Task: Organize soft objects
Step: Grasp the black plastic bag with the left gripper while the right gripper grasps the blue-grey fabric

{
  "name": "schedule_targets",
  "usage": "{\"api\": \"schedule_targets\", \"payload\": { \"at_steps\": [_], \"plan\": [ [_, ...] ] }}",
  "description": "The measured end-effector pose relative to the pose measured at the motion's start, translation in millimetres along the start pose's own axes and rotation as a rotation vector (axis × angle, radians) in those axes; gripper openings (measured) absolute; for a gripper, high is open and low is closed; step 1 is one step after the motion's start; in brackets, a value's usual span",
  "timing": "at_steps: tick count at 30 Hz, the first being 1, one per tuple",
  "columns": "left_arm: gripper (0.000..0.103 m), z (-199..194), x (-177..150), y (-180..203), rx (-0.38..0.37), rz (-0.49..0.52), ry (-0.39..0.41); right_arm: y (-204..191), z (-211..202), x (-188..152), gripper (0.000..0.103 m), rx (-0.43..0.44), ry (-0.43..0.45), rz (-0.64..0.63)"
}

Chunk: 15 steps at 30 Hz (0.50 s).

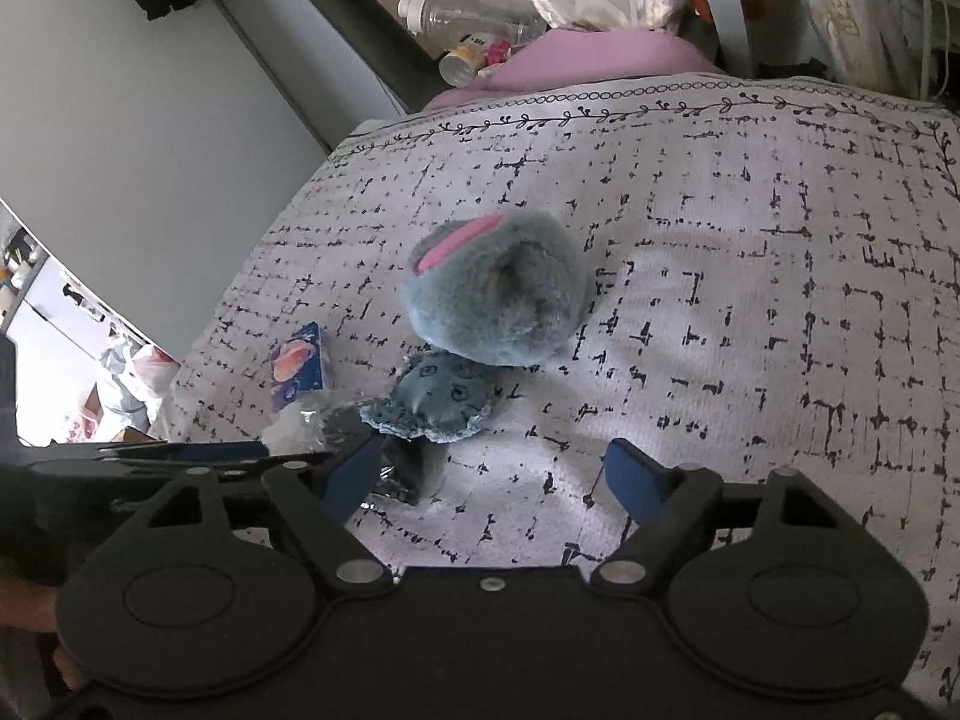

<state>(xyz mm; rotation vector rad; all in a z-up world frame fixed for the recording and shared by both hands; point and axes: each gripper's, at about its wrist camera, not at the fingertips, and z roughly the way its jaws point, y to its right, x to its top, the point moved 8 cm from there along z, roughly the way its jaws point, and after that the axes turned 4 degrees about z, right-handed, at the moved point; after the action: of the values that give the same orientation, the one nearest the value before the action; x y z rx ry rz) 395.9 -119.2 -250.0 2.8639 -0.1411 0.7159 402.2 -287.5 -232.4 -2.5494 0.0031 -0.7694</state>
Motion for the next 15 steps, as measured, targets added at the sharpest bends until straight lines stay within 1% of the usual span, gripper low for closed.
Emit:
{"api": "schedule_targets", "payload": {
  "at_steps": [2,4,5,6,8,9,11,13,15],
  "plan": [
    [0.07,7,2,0,0.002,0.0,-0.007,1,1,3,0.081,-0.003,0.003,0.0],
    [0.064,14,2,-1,-0.003,-0.016,-0.017,1,3,6,0.081,-0.006,0.006,0.001],
    [0.058,17,2,-2,-0.01,-0.028,-0.023,1,4,7,0.081,-0.007,0.008,0.003],
    [0.049,19,1,-2,-0.02,-0.036,-0.027,2,4,8,0.081,-0.007,0.01,0.006],
    [0.043,22,1,-1,-0.032,-0.036,-0.017,1,6,9,0.081,-0.006,0.014,0.008],
    [0.037,21,2,0,-0.03,-0.031,-0.008,0,8,10,0.081,-0.005,0.015,0.007],
    [0.03,21,1,-2,-0.027,-0.042,-0.002,-2,12,10,0.081,-0.001,0.016,0.004],
    [0.027,18,1,-5,-0.042,-0.072,0.002,-5,15,10,0.081,0.004,0.016,0.001],
    [0.025,15,0,-9,-0.038,-0.089,0.004,-9,19,10,0.081,0.01,0.017,-0.006]
  ]
}}
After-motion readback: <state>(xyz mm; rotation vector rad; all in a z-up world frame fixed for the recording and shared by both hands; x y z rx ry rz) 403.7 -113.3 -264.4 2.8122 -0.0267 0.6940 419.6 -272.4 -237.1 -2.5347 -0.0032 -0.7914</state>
